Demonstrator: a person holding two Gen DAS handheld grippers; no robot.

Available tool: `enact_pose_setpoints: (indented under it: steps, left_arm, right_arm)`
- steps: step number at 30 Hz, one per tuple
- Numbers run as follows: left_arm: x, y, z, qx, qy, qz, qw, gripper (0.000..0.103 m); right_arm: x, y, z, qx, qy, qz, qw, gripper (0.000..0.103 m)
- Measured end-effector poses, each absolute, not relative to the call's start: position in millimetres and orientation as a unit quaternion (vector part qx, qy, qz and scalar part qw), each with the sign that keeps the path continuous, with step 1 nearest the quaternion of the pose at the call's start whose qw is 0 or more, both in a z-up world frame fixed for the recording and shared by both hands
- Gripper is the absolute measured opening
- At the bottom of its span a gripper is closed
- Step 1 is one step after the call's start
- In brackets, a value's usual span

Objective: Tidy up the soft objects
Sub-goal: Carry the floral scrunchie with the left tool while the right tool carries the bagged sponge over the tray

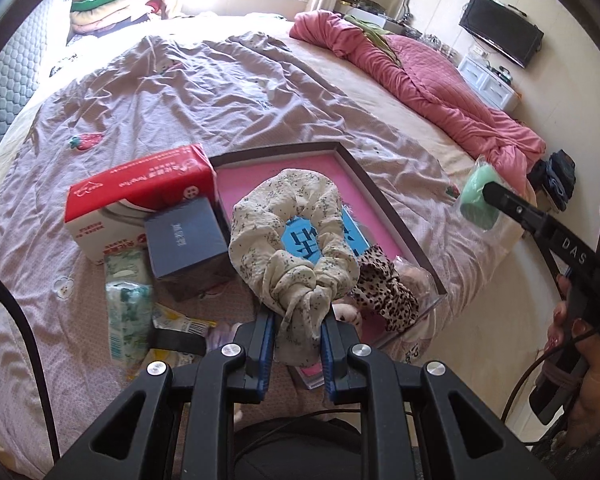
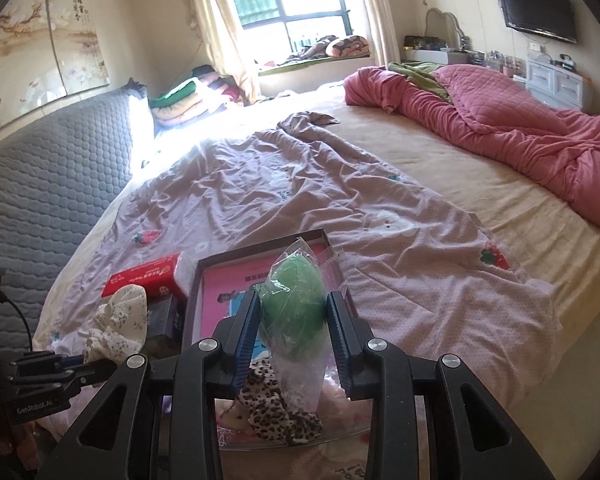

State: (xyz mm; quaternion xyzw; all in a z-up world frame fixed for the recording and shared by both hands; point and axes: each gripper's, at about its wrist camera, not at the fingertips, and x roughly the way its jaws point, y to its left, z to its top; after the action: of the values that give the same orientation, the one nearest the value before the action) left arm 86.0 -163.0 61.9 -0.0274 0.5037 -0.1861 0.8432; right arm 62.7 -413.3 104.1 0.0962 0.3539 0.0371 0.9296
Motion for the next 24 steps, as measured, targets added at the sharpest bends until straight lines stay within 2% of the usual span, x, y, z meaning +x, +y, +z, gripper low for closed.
enact_pose_setpoints:
  steps: [24]
  left_arm:
    - [107.0,-199.4,-1.9,-0.008,0.562,-0.202,0.802,0.02]
  right_arm:
    - [80.4,-417.1,60.1,0.096,0.395,0.039,0.913,0.035]
